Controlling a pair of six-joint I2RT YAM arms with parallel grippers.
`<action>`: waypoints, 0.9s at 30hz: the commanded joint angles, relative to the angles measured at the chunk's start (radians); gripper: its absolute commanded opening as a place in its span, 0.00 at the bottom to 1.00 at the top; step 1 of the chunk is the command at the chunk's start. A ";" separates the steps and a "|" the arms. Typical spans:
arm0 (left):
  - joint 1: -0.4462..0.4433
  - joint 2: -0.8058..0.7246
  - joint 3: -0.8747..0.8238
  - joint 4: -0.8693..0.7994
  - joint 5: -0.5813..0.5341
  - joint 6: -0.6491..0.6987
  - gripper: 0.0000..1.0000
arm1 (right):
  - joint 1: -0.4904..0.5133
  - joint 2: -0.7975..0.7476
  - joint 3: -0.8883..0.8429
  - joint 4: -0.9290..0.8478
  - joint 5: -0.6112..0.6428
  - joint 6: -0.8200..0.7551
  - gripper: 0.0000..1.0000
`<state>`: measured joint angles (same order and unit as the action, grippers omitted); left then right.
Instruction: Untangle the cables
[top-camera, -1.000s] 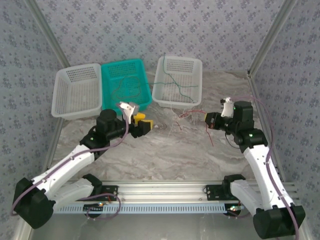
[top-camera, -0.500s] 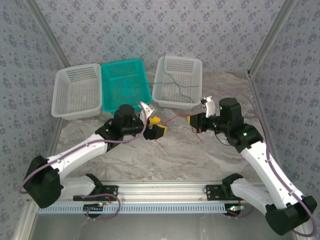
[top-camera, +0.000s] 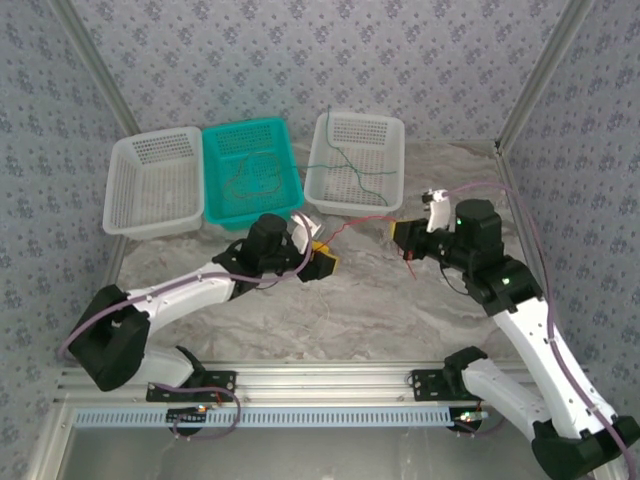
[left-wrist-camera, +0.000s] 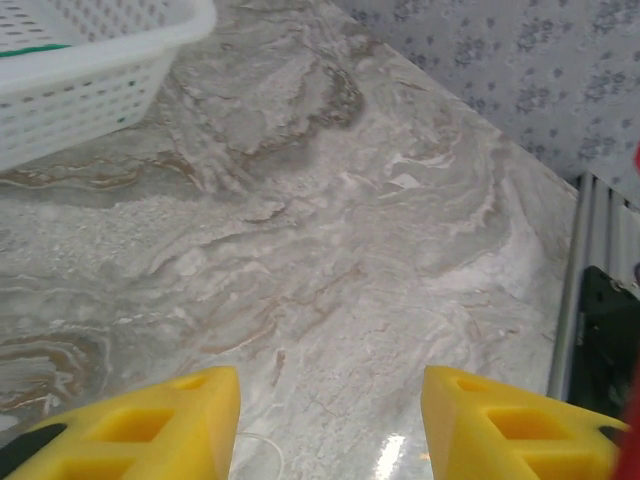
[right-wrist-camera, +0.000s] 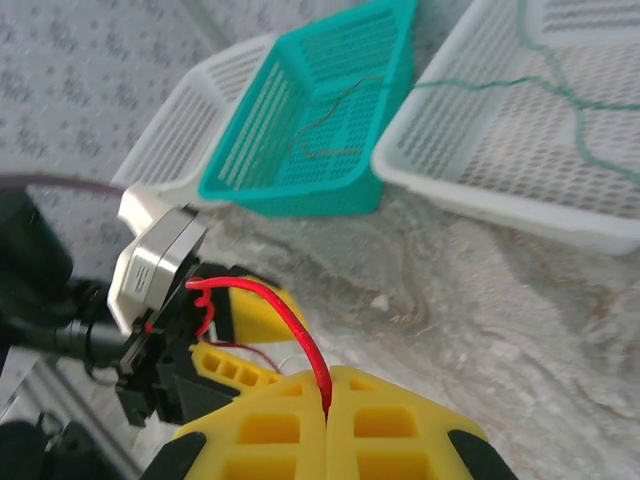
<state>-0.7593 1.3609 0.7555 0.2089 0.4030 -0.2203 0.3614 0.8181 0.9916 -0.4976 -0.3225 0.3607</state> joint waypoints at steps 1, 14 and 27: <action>0.003 -0.091 -0.065 0.039 -0.087 -0.013 0.58 | -0.062 -0.051 0.032 -0.019 0.099 0.044 0.00; 0.027 -0.751 -0.060 -0.539 -0.532 -0.170 0.99 | 0.061 0.255 0.250 0.225 0.122 0.038 0.00; 0.028 -0.895 -0.012 -0.766 -0.715 -0.328 0.99 | 0.251 0.891 0.656 0.490 0.383 -0.044 0.00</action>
<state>-0.7349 0.4702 0.6933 -0.4911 -0.2634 -0.5232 0.6029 1.6154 1.5597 -0.0784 -0.0395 0.3393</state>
